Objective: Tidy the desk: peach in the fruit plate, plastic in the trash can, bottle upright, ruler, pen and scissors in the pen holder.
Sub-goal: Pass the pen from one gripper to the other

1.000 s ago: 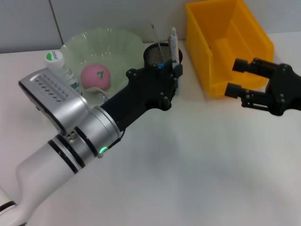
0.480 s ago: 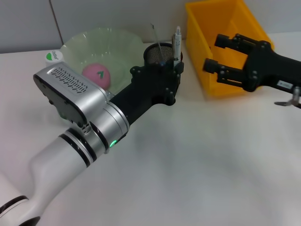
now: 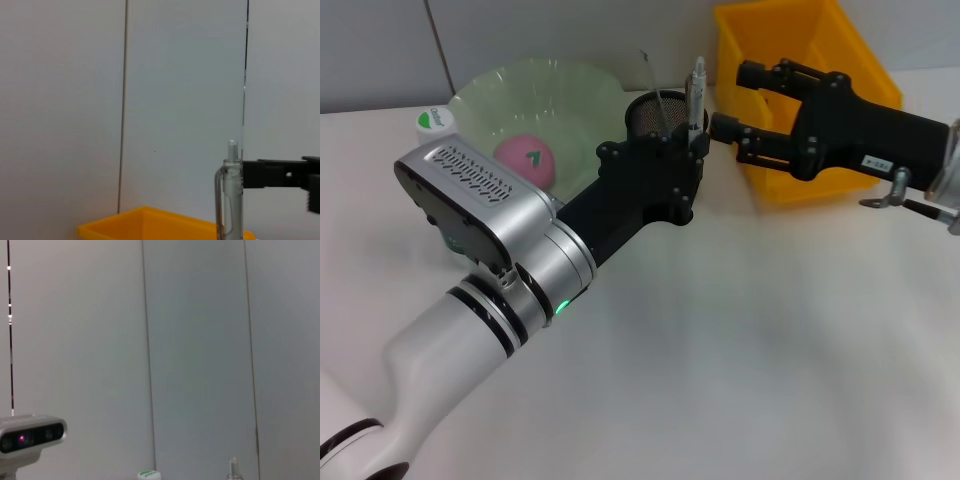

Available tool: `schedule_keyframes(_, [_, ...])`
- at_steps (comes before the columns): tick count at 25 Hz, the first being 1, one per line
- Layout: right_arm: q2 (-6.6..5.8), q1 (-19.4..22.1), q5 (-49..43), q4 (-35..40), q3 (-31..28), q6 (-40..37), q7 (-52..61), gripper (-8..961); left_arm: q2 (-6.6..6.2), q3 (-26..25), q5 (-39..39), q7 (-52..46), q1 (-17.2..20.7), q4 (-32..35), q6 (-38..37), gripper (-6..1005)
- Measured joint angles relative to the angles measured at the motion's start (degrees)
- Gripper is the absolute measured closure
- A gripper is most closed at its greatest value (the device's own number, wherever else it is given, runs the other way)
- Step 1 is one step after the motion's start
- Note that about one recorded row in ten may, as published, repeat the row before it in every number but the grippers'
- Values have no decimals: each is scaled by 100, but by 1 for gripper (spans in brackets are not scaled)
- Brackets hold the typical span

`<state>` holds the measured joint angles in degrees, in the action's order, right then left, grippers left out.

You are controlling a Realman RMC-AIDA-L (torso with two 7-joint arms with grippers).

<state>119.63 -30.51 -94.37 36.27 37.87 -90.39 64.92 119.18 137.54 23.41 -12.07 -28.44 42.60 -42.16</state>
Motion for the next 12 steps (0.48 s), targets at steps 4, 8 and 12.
schedule_keyframes(4, [-1, 0, 362, -45, 472, 301, -130, 192, 0, 1, 2, 2, 7, 1, 1, 818])
schedule_keyframes(8, [-2, -2, 596, -55, 870, 632, -262, 192, 0, 1, 5, 3, 19, 3, -4, 817])
schedule_keyframes(12, [-2, -15, 681, -59, 1019, 775, -287, 192, 0, 6, 6, 23, 36, 3, -8, 816])
